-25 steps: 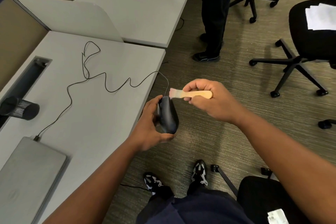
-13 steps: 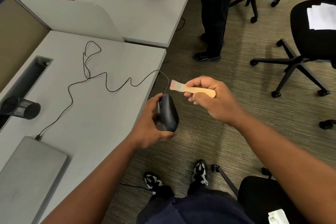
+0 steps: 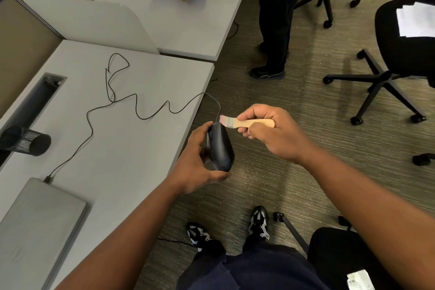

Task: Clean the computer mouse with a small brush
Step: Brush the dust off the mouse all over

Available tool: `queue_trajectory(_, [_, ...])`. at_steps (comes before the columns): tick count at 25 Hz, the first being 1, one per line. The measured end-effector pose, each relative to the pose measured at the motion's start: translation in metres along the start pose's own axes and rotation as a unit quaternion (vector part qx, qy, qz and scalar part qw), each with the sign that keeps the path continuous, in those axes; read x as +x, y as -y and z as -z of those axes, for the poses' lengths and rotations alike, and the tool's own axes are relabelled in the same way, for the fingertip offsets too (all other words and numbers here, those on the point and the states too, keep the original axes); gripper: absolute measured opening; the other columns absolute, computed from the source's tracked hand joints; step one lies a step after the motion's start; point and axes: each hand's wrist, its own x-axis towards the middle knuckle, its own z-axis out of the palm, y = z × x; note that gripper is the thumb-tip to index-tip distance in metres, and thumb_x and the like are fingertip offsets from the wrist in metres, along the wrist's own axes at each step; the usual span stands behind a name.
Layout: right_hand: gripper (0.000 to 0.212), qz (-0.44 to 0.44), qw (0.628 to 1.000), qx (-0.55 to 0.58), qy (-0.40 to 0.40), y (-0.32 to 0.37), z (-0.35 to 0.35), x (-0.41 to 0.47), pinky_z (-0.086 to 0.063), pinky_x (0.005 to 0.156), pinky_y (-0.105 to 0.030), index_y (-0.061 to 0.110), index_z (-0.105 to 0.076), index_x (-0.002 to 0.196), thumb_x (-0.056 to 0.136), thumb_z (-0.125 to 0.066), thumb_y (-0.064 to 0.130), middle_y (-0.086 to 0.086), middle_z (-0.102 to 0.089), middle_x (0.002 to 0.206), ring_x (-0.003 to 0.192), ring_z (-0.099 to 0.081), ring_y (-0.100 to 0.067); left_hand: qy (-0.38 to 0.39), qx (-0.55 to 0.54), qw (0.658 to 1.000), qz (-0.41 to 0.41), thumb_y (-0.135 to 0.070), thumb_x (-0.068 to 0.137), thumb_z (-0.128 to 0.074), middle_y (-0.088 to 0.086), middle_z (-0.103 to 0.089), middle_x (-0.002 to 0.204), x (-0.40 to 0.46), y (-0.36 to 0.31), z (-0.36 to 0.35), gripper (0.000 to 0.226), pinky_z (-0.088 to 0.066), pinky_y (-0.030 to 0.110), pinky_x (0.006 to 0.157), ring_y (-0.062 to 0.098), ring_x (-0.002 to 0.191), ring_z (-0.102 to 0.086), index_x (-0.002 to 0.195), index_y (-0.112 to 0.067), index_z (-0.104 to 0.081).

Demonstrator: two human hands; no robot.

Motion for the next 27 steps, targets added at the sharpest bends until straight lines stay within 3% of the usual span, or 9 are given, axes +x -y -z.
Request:
queue_trajectory(4, [0.030, -0.017, 1.000, -0.004, 0.025, -0.005, 0.003, -0.003, -0.053, 0.074, -0.064, 0.020, -0.078, 0.086, 0.063, -0.066, 0.035, -0.023, -0.076, 0.090, 0.093, -0.065, -0.058, -0.007, 0.012, 1.000, 0.000, -0.036, 0.052, -0.099, -0.018, -0.035, 0.160, 0.001, -0.001, 0.004, 0.134, -0.060, 0.027, 0.096, 0.014, 0.128, -0.063, 0.164, -0.044, -0.025])
queue_trajectory(7, [0.033, 0.002, 1.000, 0.019, -0.025, -0.004, 0.002, -0.005, -0.054, 0.080, -0.070, 0.024, -0.078, 0.093, 0.066, -0.065, 0.039, -0.016, -0.077, 0.095, 0.096, -0.067, -0.054, -0.001, 0.015, 1.000, 0.003, -0.037, 0.052, -0.098, -0.015, -0.034, 0.160, 0.000, -0.004, 0.005, 0.135, -0.060, 0.032, 0.101, 0.014, 0.130, -0.062, 0.164, -0.042, -0.024])
queue_trajectory(12, [0.035, 0.008, 1.000, 0.024, 0.000, -0.006, -0.004, -0.005, -0.052, 0.082, -0.072, 0.021, -0.078, 0.095, 0.068, -0.065, 0.040, -0.020, -0.076, 0.097, 0.098, -0.066, -0.056, 0.001, 0.018, 1.000, 0.009, -0.016, 0.060, -0.101, -0.012, -0.030, 0.164, 0.000, -0.005, 0.001, 0.132, -0.059, 0.029, 0.100, 0.016, 0.134, -0.059, 0.165, -0.037, -0.023])
queue_trajectory(16, [0.024, -0.003, 0.999, 0.014, 0.033, -0.008, 0.001, -0.003, -0.056, 0.079, -0.057, 0.019, -0.079, 0.088, 0.070, -0.064, 0.026, -0.013, -0.079, 0.088, 0.088, -0.073, -0.041, 0.002, 0.021, 1.000, 0.016, -0.009, 0.064, -0.101, -0.014, -0.029, 0.165, -0.001, -0.001, 0.001, 0.132, -0.059, 0.034, 0.105, 0.017, 0.136, -0.057, 0.167, -0.034, -0.022])
queue_trajectory(18, [0.024, -0.004, 0.999, 0.035, 0.012, -0.007, 0.004, -0.001, -0.058, 0.081, -0.052, 0.019, -0.079, 0.089, 0.071, -0.065, 0.025, -0.013, -0.079, 0.091, 0.088, -0.075, -0.033, 0.005, 0.020, 1.000, 0.016, -0.011, 0.063, -0.101, -0.013, -0.030, 0.164, 0.000, 0.000, 0.002, 0.133, -0.060, 0.033, 0.103, 0.017, 0.134, -0.059, 0.166, -0.037, -0.023])
queue_trajectory(21, [0.032, 0.000, 0.999, 0.035, -0.003, -0.008, 0.005, 0.002, -0.059, 0.086, -0.056, 0.015, -0.079, 0.097, 0.071, -0.068, 0.031, -0.014, -0.079, 0.097, 0.096, -0.075, -0.036, 0.005, 0.016, 1.000, 0.010, -0.028, 0.056, -0.100, -0.014, -0.034, 0.161, 0.000, -0.002, 0.002, 0.133, -0.060, 0.028, 0.098, 0.014, 0.130, -0.063, 0.164, -0.042, -0.025])
queue_trajectory(24, [0.024, -0.015, 0.998, 0.028, 0.046, -0.010, 0.005, 0.000, -0.056, 0.078, -0.052, 0.011, -0.079, 0.092, 0.075, -0.062, 0.014, -0.015, -0.079, 0.090, 0.086, -0.073, -0.031, 0.006, 0.016, 1.000, 0.013, -0.039, 0.052, -0.098, -0.013, -0.035, 0.162, 0.001, -0.001, 0.001, 0.135, -0.060, 0.030, 0.101, 0.015, 0.131, -0.062, 0.164, -0.042, -0.024])
queue_trajectory(27, [0.022, -0.023, 0.997, 0.028, 0.066, -0.009, 0.007, 0.000, -0.053, 0.071, -0.042, 0.011, -0.078, 0.085, 0.074, -0.059, 0.010, -0.016, -0.078, 0.083, 0.079, -0.071, -0.030, 0.014, 0.017, 1.000, 0.017, -0.038, 0.052, -0.099, -0.016, -0.032, 0.164, -0.001, 0.003, 0.002, 0.135, -0.059, 0.030, 0.102, 0.015, 0.135, -0.060, 0.164, -0.043, -0.024])
